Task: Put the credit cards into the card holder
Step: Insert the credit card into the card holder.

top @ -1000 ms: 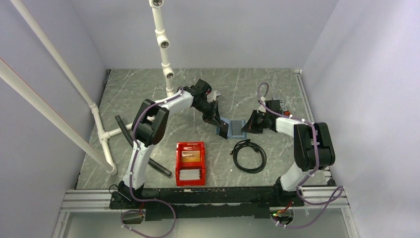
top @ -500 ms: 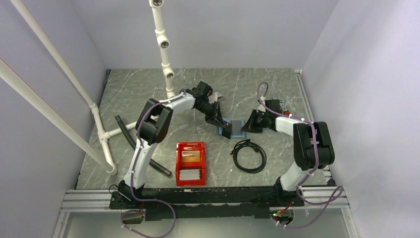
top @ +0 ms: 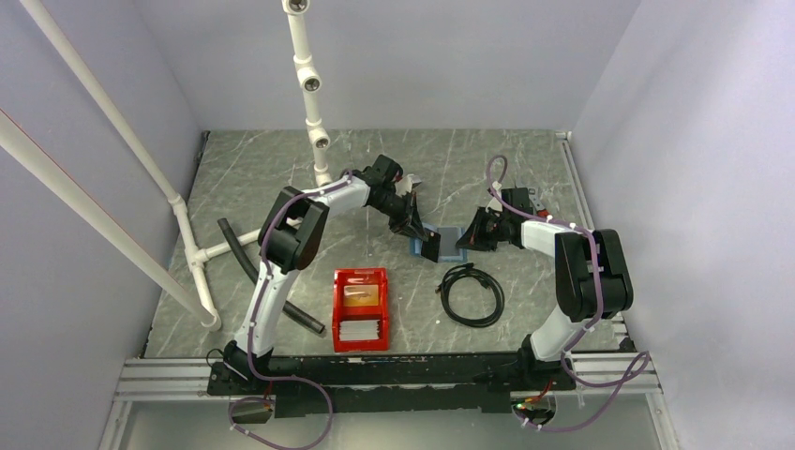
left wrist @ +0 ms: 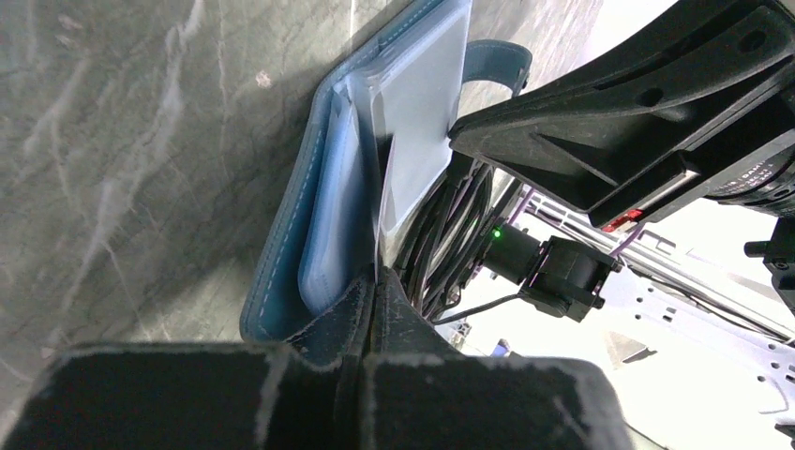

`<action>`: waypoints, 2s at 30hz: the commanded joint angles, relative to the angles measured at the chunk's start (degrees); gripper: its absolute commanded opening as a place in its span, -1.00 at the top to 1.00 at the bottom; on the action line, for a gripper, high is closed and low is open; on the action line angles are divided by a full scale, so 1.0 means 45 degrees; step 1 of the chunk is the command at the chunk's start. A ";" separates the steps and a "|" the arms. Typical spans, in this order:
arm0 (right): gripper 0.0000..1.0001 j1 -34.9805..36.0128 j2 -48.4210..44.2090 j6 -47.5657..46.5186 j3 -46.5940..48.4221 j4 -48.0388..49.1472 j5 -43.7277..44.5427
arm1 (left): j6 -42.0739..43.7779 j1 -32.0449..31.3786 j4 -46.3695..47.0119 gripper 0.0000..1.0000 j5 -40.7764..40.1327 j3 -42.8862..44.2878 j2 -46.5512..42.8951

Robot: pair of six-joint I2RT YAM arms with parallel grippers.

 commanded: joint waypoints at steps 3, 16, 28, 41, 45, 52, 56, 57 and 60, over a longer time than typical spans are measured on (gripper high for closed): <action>1.00 0.0075 0.0276 -0.0387 0.0200 -0.0256 0.0767 | -0.0441 0.0164 0.0563 1.00 -0.0113 0.0069 0.0225; 1.00 0.0126 0.0344 -0.0380 0.0190 -0.0241 0.0722 | -0.0381 0.0326 0.0683 1.00 0.0046 -0.0860 -0.0524; 1.00 0.0192 0.0412 -0.0406 0.0237 -0.0267 0.0748 | -0.0627 0.0326 0.0873 1.00 0.0339 -0.0206 0.0037; 1.00 0.0253 0.0498 -0.0426 0.0266 -0.0301 0.0755 | -0.1096 0.0326 0.1433 1.00 0.0727 0.0358 0.0576; 1.00 0.0272 0.0519 -0.0426 0.0303 -0.0305 0.0744 | -0.1151 0.0326 0.1649 1.00 0.0742 0.0386 0.0663; 1.00 0.0273 0.0515 -0.0443 0.0295 -0.0320 0.0778 | -0.1537 0.0326 0.2072 1.00 0.0799 0.0162 0.0543; 1.00 0.0266 0.0518 -0.0428 0.0302 -0.0308 0.0789 | -0.1348 0.0344 0.1663 1.00 0.0608 -0.0184 0.0143; 1.00 0.0272 0.0553 -0.0416 0.0309 -0.0297 0.0766 | -0.1351 0.0345 0.1688 1.00 0.0704 -0.0250 0.0090; 1.00 0.0292 0.0577 -0.0423 0.0343 -0.0322 0.0728 | -0.1089 0.0326 0.1491 1.00 0.0929 -0.0408 -0.0070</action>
